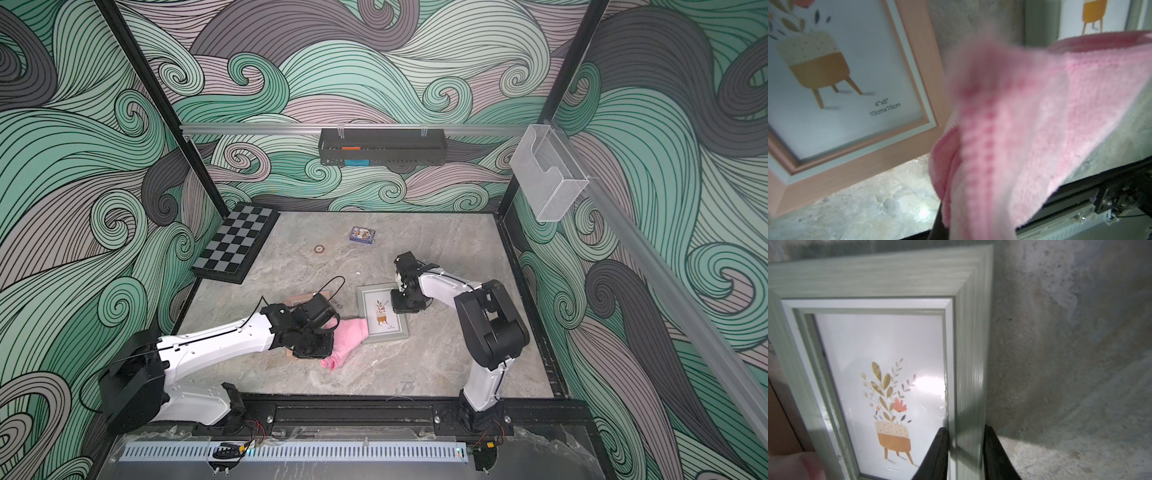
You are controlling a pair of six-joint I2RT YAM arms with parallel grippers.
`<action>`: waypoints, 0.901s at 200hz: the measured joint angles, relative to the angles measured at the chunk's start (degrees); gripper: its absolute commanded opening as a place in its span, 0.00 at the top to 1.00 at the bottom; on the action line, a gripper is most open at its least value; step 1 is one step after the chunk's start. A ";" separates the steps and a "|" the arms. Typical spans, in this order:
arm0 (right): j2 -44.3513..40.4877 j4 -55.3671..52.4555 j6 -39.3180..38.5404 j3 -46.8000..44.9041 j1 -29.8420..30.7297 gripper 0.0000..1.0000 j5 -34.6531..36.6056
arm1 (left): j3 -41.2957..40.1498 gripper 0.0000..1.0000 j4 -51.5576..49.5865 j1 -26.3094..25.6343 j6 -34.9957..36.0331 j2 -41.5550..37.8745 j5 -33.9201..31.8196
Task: Wipe the picture frame with a cloth
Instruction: Wipe the dirt from the picture frame, then adjust the cleaning item.
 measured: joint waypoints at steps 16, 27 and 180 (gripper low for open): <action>-0.33 0.15 0.00 -0.20 0.02 0.72 0.11 | 0.74 1.00 -0.50 0.00 0.35 -4.02 0.35; -0.70 0.42 -0.04 -0.52 0.04 0.70 0.39 | 1.66 1.00 -0.33 0.00 0.48 -6.58 0.61; -18.43 8.48 4.83 -1.57 8.00 0.36 -23.82 | -5.29 1.00 33.20 11.96 0.48 -9.73 12.63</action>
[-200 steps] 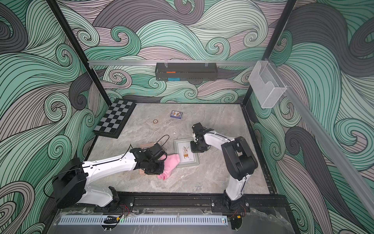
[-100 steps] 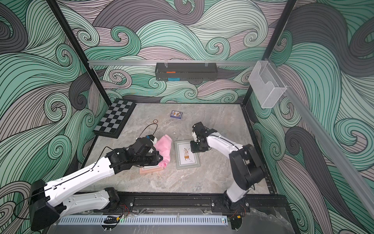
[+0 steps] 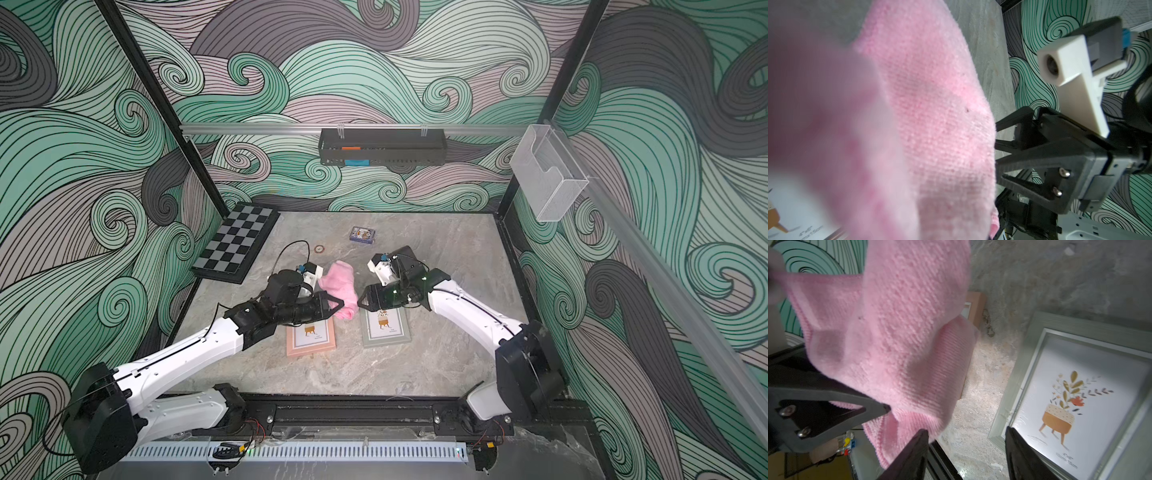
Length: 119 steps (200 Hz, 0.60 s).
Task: Wipe the picture frame with a cloth
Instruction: Adjust the cleaning item.
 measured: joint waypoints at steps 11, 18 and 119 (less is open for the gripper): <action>0.02 2.84 1.49 -0.31 0.04 0.35 -2.78 | -0.46 1.00 1.29 0.09 0.26 -0.02 1.77; 0.00 4.48 2.29 -0.33 0.04 0.33 -4.17 | -0.81 1.00 1.81 0.11 0.48 -0.13 2.49; 2.25 22.34 10.29 -1.55 0.09 0.23 -13.77 | -4.55 1.00 4.61 0.48 -1.18 -11.85 8.02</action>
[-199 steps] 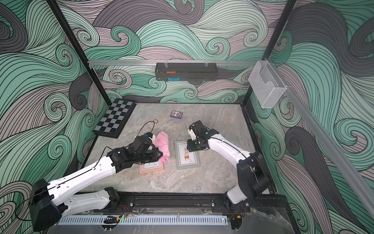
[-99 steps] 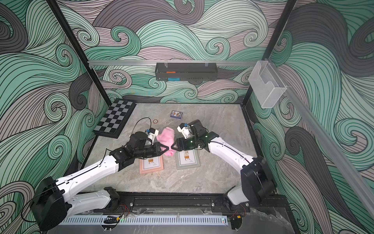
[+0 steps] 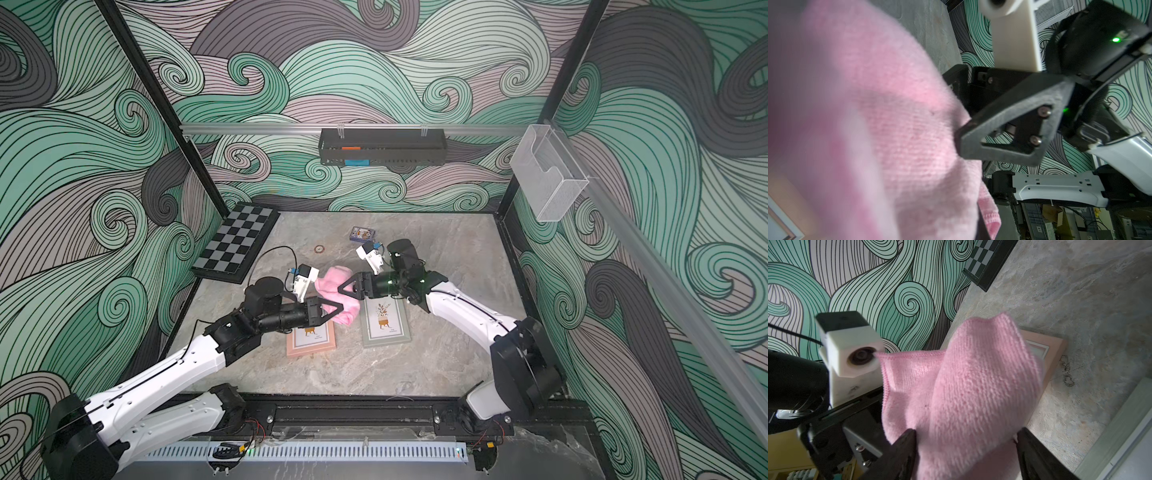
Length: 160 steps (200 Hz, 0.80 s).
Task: Wipe the picture frame with a cloth
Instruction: Adjust the cleaning item.
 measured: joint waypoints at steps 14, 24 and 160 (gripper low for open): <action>1.44 1.66 0.96 0.00 0.13 0.31 -1.44 | 0.00 1.00 0.04 0.00 -0.39 -0.96 0.04; 2.23 2.49 2.03 0.02 0.26 0.36 -2.34 | -0.13 1.00 0.20 0.00 -0.79 -1.01 0.09; -1.01 0.70 5.60 1.46 0.22 0.19 -8.81 | -0.81 1.00 -8.96 0.00 9.81 -7.65 -12.31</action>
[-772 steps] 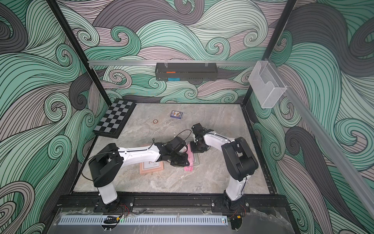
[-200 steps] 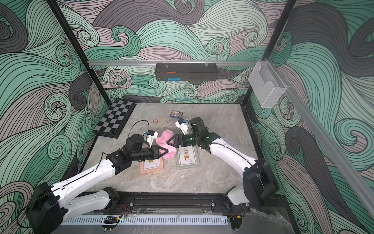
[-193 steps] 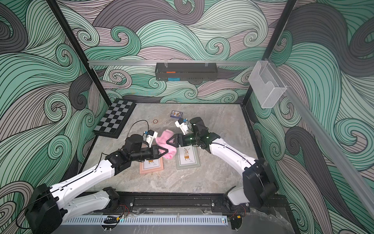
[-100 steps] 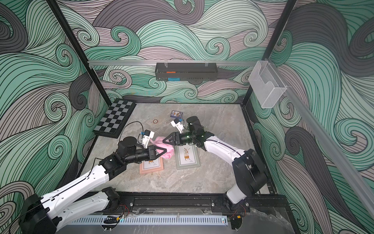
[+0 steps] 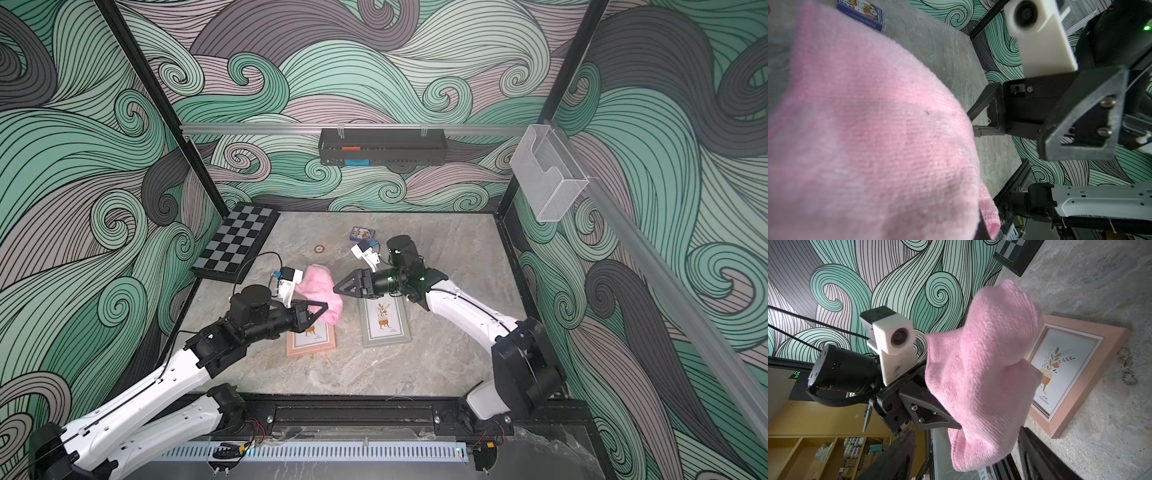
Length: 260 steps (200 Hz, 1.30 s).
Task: Wipe the picture frame with a cloth
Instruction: Adjust the cleaning item.
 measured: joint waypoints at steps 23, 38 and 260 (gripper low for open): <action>1.51 2.40 2.64 -1.20 0.00 0.19 -1.07 | 0.15 1.00 0.07 0.00 0.33 -0.42 -0.24; 2.97 5.77 5.22 -1.90 0.04 0.16 -2.23 | 0.15 1.00 0.13 0.00 0.28 -0.37 -0.17; 15.39 36.13 30.40 0.50 3.80 1.00 -9.66 | -6.25 1.00 15.87 0.00 -7.23 2.47 3.26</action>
